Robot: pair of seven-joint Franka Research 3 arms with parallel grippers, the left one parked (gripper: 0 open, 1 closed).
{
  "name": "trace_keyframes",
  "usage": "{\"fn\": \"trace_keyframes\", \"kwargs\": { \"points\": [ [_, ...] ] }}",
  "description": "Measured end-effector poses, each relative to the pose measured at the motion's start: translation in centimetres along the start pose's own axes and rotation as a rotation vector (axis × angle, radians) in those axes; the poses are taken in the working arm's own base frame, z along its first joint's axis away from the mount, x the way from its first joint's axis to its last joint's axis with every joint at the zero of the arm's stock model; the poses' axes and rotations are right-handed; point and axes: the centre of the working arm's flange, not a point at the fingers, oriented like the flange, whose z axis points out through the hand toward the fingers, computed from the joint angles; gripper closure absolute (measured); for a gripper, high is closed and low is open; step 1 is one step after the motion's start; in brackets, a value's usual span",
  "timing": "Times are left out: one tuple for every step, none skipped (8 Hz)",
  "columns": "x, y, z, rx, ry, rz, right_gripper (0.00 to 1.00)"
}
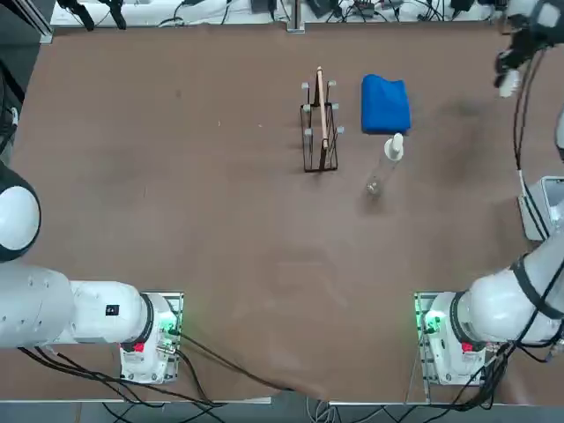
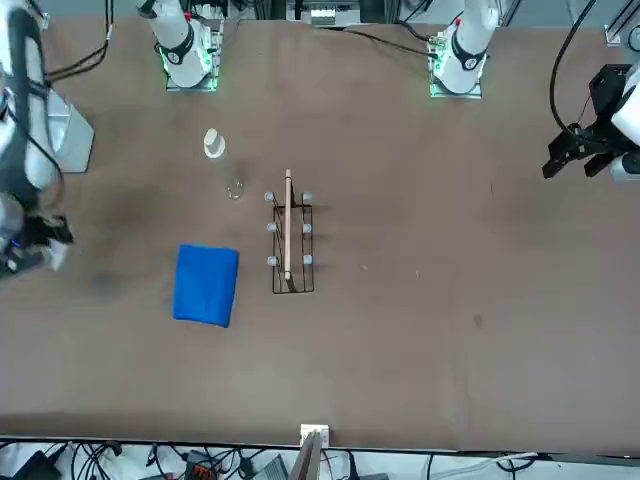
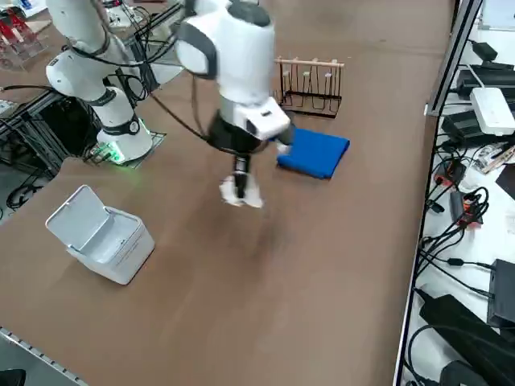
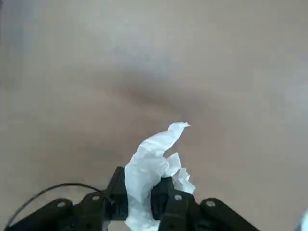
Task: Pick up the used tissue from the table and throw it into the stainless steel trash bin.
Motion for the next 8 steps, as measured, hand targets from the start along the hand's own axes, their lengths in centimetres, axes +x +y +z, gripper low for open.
{"fn": "trace_keyframes", "kwargs": {
  "points": [
    [-3.2,1.8,-0.4,0.019,-0.019,-0.004,0.78],
    [-6.7,3.6,0.0,0.042,-0.041,-0.003,0.78],
    [-10.0,4.9,1.4,0.072,-0.069,0.001,0.78],
    [-13.2,5.7,3.4,0.094,-0.112,0.007,0.78],
    [-16.0,6.3,5.4,0.103,-0.153,0.012,0.78],
    [-18.4,7.0,7.3,0.108,-0.166,0.008,0.78],
    [-20.4,7.5,8.9,0.119,-0.164,0.002,0.78],
    [-22.3,8.0,10.0,0.135,-0.163,-0.007,0.78]
  ]
}}
